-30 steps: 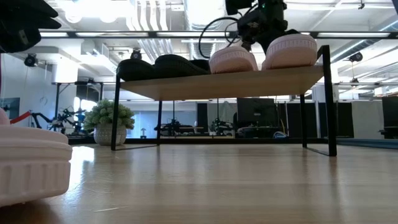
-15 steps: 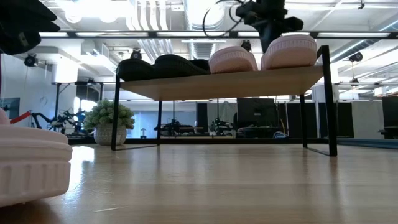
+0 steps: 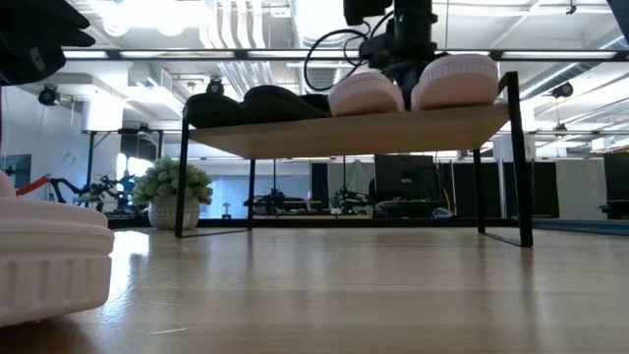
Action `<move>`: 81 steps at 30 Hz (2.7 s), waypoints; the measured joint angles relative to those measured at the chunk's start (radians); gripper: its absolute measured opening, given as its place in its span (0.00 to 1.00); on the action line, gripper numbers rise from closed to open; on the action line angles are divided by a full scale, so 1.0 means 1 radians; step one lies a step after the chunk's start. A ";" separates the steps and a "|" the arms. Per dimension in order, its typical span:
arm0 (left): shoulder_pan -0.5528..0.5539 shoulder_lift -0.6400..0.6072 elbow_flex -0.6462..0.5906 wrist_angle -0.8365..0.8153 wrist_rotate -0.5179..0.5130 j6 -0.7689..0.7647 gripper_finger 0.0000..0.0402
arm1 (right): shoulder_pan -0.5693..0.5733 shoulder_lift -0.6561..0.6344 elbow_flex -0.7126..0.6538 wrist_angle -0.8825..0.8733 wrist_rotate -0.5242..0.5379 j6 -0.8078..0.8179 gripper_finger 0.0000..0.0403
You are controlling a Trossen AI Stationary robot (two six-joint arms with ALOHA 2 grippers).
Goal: Pick and place slides into the shelf
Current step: Put the pink slipper on the shelf, then adjust the shelf on the table
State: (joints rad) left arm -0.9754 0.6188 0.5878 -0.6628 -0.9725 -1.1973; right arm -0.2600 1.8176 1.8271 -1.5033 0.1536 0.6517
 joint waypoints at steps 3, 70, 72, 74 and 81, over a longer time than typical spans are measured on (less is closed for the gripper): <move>0.000 -0.001 -0.001 0.000 0.011 0.000 0.17 | 0.000 0.017 0.005 0.058 0.000 -0.021 0.03; 0.000 0.005 -0.003 0.000 0.025 0.006 0.17 | 0.015 0.041 0.278 0.048 0.013 -0.037 0.03; 0.000 0.002 -0.005 -0.001 0.025 0.006 0.17 | 0.041 0.045 0.280 0.097 -0.103 -0.031 0.03; 0.000 0.002 -0.005 -0.001 0.025 0.007 0.17 | 0.085 0.048 0.267 0.159 -0.203 -0.016 0.03; 0.000 0.002 -0.005 -0.001 0.025 0.009 0.17 | 0.297 0.048 0.222 0.196 -0.310 0.037 0.03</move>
State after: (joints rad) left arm -0.9752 0.6212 0.5823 -0.6640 -0.9471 -1.1883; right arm 0.0369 1.8652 2.0495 -1.3070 -0.1562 0.6884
